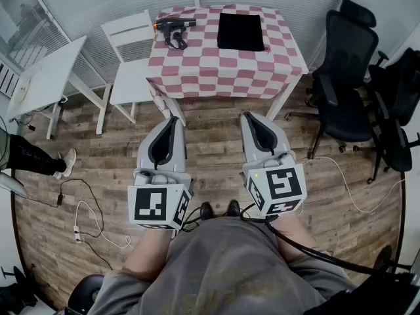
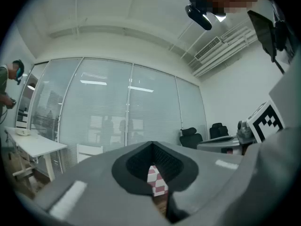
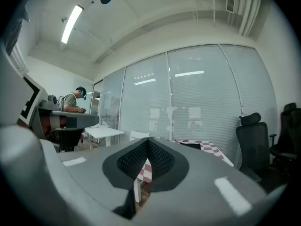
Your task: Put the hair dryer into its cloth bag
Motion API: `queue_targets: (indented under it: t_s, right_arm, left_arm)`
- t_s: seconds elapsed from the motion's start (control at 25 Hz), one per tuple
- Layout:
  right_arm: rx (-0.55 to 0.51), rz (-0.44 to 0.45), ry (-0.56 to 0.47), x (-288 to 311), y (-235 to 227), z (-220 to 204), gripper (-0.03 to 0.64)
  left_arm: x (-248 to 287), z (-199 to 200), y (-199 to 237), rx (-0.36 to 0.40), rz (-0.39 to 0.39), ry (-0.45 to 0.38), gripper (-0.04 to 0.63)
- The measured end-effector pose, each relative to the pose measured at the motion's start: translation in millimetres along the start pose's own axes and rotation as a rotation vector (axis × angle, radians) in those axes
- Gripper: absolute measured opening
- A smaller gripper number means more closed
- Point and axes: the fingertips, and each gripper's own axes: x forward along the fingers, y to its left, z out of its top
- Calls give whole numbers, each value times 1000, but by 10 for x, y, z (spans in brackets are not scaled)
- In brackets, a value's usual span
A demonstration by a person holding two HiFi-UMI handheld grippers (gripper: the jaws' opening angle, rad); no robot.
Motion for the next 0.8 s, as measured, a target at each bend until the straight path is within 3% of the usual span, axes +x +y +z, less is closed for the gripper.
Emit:
queue_targets:
  t_s: [0.8]
  right_arm:
    - [3, -6, -6, -144, -362, -65, 25]
  left_arm:
    - [226, -36, -381, 6, -22, 5, 0]
